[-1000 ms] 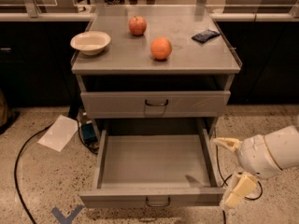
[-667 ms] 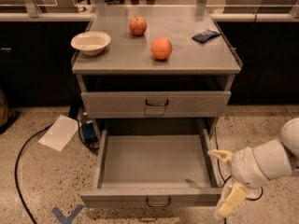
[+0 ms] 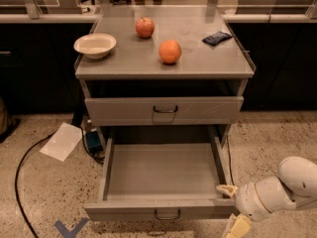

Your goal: Close middle drawer

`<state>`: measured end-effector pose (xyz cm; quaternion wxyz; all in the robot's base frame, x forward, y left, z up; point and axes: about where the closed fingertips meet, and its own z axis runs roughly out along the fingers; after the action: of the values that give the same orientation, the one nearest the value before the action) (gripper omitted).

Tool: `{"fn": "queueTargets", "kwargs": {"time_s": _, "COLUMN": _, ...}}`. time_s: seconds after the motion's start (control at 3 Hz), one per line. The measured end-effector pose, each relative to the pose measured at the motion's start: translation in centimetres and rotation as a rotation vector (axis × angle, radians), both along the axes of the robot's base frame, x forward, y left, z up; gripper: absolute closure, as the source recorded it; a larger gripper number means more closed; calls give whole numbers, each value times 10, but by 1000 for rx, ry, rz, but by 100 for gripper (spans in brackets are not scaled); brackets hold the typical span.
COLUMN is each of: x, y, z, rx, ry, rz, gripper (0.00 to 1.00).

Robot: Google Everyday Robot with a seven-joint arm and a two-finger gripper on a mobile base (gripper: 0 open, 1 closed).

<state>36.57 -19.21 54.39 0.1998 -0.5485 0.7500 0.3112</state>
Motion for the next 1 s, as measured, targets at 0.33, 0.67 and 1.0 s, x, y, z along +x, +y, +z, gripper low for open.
{"fn": "queueTargets", "kwargs": {"time_s": 0.33, "x": -7, "y": 6, "z": -38, "rx": 64, "ry": 34, "rz": -21, "gripper": 0}}
{"fn": "queueTargets", "kwargs": {"time_s": 0.67, "x": -8, "y": 6, "z": -38, "rx": 64, "ry": 34, "rz": -21, "gripper": 0}}
{"fn": "queueTargets", "kwargs": {"time_s": 1.0, "x": -12, "y": 22, "z": -54, "rx": 99, "ry": 35, "rz": 8, "gripper": 0}}
